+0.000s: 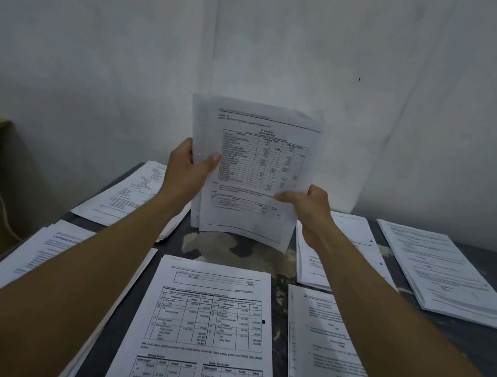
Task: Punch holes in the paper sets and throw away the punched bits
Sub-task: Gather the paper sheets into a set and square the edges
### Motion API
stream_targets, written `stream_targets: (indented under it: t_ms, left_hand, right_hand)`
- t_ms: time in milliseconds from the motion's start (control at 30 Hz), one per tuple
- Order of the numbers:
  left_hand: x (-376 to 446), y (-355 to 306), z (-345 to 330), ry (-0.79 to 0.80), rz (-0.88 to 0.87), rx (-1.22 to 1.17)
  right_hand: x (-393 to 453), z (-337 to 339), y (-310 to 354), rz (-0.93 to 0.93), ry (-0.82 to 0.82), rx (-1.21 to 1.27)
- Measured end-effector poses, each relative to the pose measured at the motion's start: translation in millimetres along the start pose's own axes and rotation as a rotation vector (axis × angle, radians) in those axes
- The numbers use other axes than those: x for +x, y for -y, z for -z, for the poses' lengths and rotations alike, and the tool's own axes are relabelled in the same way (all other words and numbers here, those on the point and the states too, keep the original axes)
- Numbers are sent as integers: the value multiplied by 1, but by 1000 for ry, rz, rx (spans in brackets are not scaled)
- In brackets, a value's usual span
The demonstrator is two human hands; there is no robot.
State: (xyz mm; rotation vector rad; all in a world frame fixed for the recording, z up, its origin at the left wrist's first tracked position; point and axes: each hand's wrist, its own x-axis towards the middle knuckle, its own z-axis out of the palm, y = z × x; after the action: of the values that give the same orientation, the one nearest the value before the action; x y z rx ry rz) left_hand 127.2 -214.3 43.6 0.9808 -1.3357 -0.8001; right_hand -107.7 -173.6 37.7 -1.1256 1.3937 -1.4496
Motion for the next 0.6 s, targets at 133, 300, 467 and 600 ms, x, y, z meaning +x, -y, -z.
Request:
stream_targets:
  t_ms: [133, 300, 467, 600]
  left_hand:
    - [-4, -6, -4, 31, -23, -1]
    - [-6, -17, -6, 32, -81, 26]
    - [-7, -18, 0, 49, -81, -21]
    - [-6, -18, 3, 61, -99, 0]
  right_hand:
    - [0, -10, 6, 21, 6, -16]
    - [-1, -14, 9, 67, -53, -22]
    - [-2, -9, 0, 154, -139, -85]
    - [-4, -15, 1, 150, -115, -84]
